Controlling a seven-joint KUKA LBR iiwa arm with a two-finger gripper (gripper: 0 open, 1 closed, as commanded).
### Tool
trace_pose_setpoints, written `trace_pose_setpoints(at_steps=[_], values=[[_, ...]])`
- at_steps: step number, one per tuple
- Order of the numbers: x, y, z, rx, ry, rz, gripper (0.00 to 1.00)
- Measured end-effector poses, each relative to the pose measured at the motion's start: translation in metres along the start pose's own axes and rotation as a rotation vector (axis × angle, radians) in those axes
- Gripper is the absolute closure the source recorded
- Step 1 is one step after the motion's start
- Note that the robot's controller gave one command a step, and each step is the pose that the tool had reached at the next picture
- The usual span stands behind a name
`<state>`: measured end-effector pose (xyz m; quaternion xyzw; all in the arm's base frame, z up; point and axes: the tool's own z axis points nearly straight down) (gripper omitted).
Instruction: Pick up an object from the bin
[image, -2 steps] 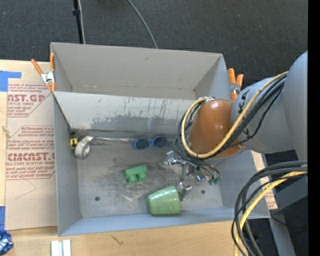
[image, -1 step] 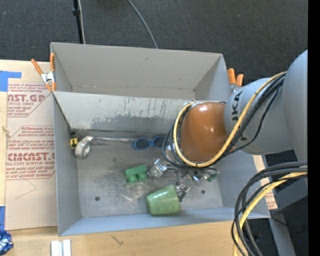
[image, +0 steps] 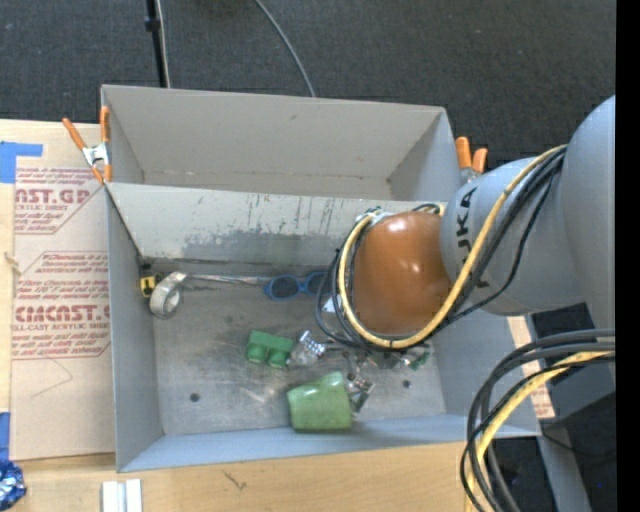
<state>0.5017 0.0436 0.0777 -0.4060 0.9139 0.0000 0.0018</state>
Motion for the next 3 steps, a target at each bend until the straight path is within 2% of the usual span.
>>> trace_pose_setpoints(at_steps=[1, 2, 3], values=[[0.005, 0.003, 0.004, 0.01, -0.012, -0.367, 0.0], [0.003, 0.003, 0.002, 0.013, -0.016, -0.366, 1.0], [-0.007, -0.01, -0.157, 0.005, -0.004, -0.377, 1.0]])
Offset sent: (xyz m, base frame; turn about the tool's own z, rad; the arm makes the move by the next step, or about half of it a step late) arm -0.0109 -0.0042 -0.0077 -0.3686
